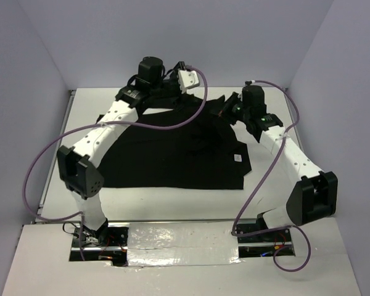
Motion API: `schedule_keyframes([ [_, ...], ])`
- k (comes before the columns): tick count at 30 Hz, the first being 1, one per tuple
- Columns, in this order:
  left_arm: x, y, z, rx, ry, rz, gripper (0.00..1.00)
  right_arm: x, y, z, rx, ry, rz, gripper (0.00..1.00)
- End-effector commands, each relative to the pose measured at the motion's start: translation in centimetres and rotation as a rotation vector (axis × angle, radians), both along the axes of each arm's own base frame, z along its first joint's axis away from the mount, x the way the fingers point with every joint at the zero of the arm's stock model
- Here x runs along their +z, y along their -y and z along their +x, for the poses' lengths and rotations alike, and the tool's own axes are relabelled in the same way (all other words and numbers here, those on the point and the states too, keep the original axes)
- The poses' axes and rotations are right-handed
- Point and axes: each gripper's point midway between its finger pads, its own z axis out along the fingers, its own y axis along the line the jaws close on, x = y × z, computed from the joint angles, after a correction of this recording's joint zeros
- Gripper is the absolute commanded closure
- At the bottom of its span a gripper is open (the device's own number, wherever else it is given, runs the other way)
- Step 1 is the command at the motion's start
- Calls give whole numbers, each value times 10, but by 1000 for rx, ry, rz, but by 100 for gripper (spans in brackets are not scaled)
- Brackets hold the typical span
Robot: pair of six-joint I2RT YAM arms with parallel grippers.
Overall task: Fold and stack the long sleeve shirts
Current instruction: Fold the shirt
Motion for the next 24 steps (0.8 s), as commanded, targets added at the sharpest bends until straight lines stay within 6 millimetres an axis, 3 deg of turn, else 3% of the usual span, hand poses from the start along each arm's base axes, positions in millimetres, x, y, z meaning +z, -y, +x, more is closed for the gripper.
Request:
schedule_keyframes([
  [1, 24, -14, -64, -182, 55, 54, 9, 73, -2, 2, -176, 111, 217, 100],
  [2, 9, -7, -79, -206, 42, 93, 11, 75, -5, -1, -196, 94, 258, 100],
  [3, -17, -10, -95, -208, 6, 144, 11, 80, -3, -2, -219, 102, 271, 100],
  [4, -23, -5, -102, -210, 33, 159, 10, 81, -4, -3, -236, 95, 280, 100],
  [5, -16, 0, -115, -201, 62, 144, 7, 82, -7, -9, -252, 74, 298, 100],
  [6, -41, 1, -122, -186, -9, 136, 5, 81, -5, -8, -279, 73, 298, 100],
  [8, -31, 16, -125, -144, 37, 75, 2, 81, -9, -13, -282, 60, 304, 100],
  [9, -36, 13, -114, -36, 9, 62, 1, 81, -7, -12, -303, 59, 307, 100],
  [12, -22, 23, -93, 79, -55, -40, 1, 75, -9, -13, -312, 37, 283, 100],
  [15, -6, 31, -88, 106, -92, -131, 1, 74, -11, -13, -305, 35, 278, 100],
  [20, -11, 31, -73, 201, -134, -178, 1, 76, -11, -16, -304, 39, 289, 100],
  [24, -6, 42, -84, 131, -153, -209, 1, 72, -10, -17, -312, 32, 285, 100],
])
